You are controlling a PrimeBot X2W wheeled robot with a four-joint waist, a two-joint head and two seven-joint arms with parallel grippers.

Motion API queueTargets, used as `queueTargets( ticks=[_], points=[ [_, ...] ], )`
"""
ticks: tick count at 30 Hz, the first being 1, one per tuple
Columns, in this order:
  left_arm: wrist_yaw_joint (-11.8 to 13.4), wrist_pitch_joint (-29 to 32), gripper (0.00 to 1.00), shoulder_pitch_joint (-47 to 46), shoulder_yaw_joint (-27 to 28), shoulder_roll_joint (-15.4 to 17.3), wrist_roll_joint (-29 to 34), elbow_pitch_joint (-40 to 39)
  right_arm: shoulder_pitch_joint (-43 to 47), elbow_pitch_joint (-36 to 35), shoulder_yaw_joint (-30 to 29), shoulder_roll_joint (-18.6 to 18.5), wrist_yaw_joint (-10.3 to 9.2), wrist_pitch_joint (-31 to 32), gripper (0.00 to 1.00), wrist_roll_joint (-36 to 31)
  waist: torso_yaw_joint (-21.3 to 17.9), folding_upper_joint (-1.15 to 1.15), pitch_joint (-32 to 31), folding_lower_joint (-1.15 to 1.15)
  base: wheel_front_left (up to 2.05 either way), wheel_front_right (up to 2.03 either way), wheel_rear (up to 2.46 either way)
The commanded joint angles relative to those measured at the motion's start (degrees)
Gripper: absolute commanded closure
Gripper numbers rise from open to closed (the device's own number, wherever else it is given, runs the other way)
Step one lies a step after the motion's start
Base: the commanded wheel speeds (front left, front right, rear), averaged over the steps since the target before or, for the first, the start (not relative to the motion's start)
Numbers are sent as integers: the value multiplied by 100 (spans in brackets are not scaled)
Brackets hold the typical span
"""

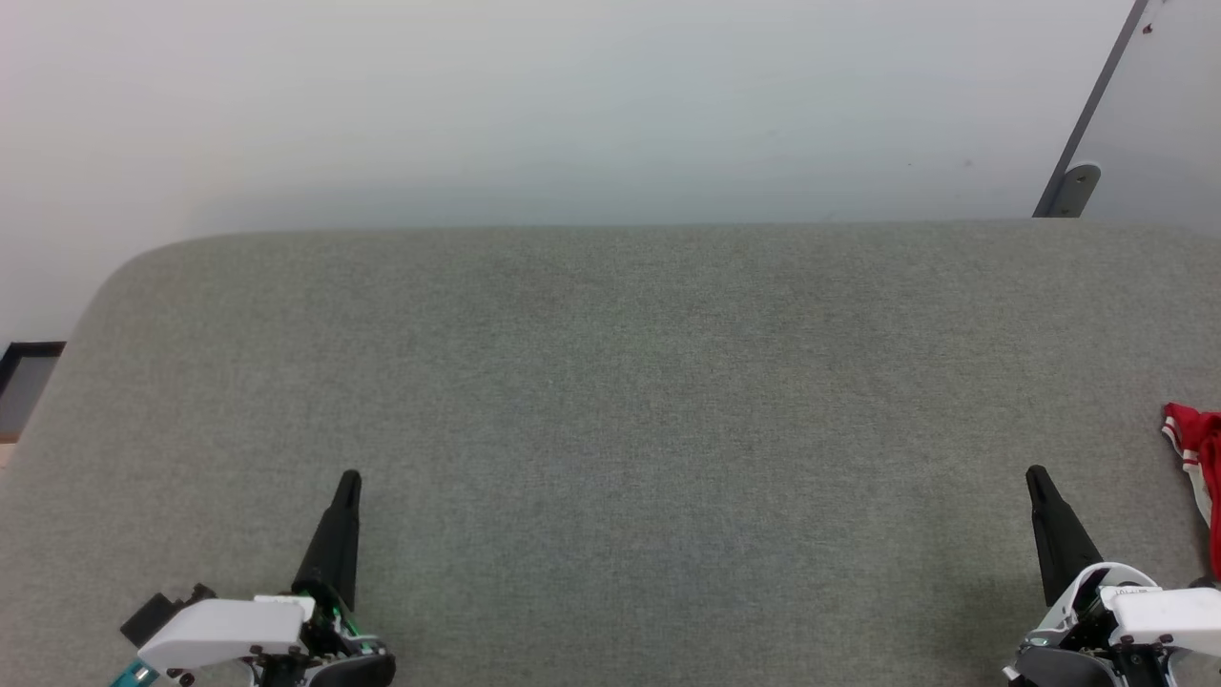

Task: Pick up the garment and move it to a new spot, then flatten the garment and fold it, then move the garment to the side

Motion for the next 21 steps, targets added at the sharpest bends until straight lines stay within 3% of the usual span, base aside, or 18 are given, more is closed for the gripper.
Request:
queueTargets(
  ticks=[1, 21],
  points=[
    [0, 30, 100, -63, 15, -14, 2, 13, -91, 8, -33, -1, -8, 12, 100, -18, 0, 0, 0, 0, 0, 0, 0],
    [0, 44, 100, -65, 29, -25, 17, 13, -58, 9, -50, 15, -8, 23, 100, -34, 0, 0, 0, 0, 0, 0, 0]
  ],
)
